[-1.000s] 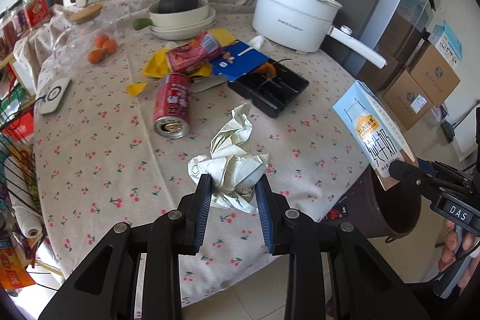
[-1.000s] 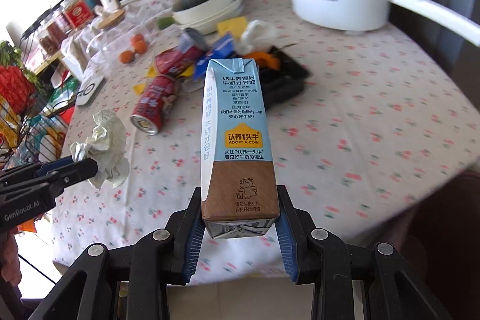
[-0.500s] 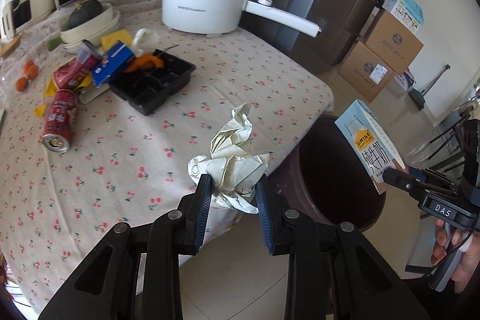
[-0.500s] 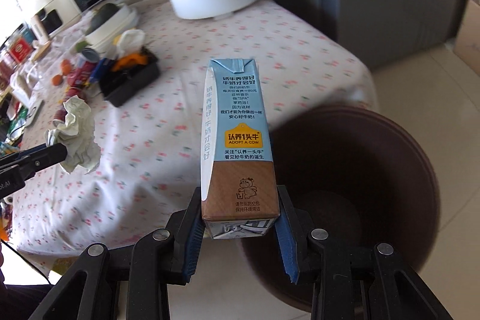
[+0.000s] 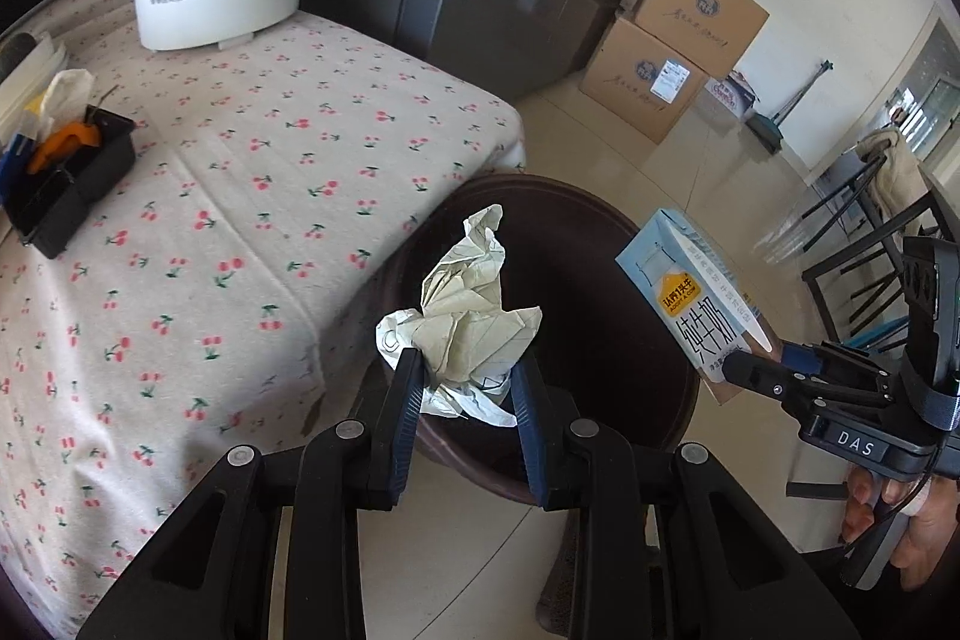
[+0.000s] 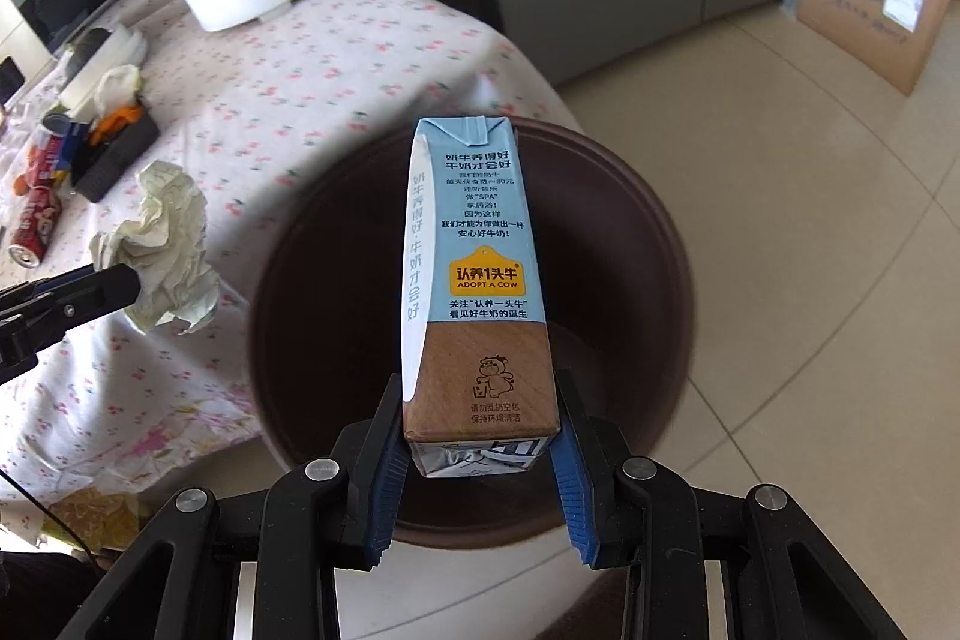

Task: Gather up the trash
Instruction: 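Carry both items over the brown bin and open both grippers to drop them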

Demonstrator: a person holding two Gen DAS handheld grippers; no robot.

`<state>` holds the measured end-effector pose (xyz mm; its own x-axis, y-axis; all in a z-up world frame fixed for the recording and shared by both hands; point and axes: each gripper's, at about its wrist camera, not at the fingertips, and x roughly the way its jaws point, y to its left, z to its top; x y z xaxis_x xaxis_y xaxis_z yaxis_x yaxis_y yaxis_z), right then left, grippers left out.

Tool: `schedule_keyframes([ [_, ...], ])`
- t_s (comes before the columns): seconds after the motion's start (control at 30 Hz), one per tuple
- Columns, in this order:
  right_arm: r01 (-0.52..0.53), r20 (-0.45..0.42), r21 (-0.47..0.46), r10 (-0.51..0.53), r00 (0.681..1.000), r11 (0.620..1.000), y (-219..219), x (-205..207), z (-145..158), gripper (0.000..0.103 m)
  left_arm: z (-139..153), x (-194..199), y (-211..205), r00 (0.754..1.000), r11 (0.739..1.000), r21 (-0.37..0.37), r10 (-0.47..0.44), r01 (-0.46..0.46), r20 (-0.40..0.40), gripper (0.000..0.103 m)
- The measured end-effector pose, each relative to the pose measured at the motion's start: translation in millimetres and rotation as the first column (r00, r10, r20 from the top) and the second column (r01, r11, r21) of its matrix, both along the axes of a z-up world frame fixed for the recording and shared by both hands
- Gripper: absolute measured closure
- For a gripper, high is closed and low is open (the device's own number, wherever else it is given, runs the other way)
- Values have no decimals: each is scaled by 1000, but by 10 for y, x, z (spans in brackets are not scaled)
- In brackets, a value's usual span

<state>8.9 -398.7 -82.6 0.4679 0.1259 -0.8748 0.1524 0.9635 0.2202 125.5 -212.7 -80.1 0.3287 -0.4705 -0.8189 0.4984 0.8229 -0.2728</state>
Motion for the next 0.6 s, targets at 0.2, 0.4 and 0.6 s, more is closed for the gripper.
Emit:
schedule_keyframes([
  [0.2, 19, -20, -6, -19, 1000, 1000, -152, -51, -72, 64, -113, 3, -216, 999, 1000, 4, -30, 30, 24, 69],
  [0.4, 25, -26, -8, -25, 999, 1000, -206, -11, -105, 64, -87, 4, -163, 994, 996, 73, 41, -49, 101, 23],
  [0.6, 22, -36, -14, -23, 999, 1000, -185, 11, -135, 64, -38, 70, 103, 992, 992, 73, 96, -102, 80, 21],
])
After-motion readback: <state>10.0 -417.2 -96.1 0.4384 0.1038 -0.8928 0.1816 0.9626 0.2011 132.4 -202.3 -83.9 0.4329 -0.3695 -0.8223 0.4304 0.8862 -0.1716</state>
